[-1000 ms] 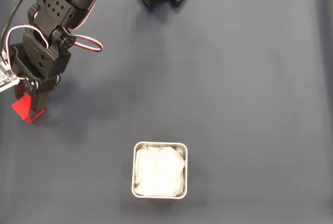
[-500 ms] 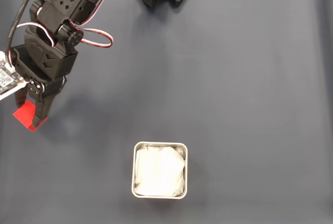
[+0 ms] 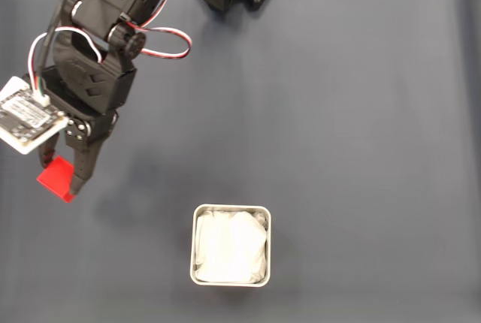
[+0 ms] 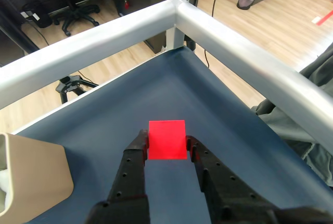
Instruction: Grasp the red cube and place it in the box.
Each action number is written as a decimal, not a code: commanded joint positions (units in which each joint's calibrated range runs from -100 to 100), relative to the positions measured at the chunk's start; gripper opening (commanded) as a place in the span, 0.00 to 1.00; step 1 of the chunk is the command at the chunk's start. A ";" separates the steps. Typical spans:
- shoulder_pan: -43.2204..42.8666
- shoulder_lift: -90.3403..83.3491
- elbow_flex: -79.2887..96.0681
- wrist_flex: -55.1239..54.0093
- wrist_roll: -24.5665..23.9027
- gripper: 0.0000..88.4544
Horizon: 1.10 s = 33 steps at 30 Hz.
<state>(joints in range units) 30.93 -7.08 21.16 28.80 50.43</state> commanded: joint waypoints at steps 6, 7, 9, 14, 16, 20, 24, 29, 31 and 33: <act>-5.30 -7.13 -2.54 1.04 1.22 0.07; -5.93 -7.39 -2.54 1.04 1.32 0.07; -7.28 -8.09 -2.45 1.04 1.51 0.07; -10.69 -9.65 -2.09 1.04 1.95 0.08; -11.97 -10.08 -2.09 1.04 2.05 0.08; -14.24 -10.43 -2.27 1.04 2.30 0.08; -16.23 -10.43 -2.45 1.04 2.54 0.08; -18.36 -9.99 -2.54 1.04 2.98 0.08; -19.14 -9.73 -2.54 0.71 3.17 0.08; -20.00 -9.39 -2.54 0.55 3.32 0.08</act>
<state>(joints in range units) 12.24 -13.94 21.16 29.75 53.16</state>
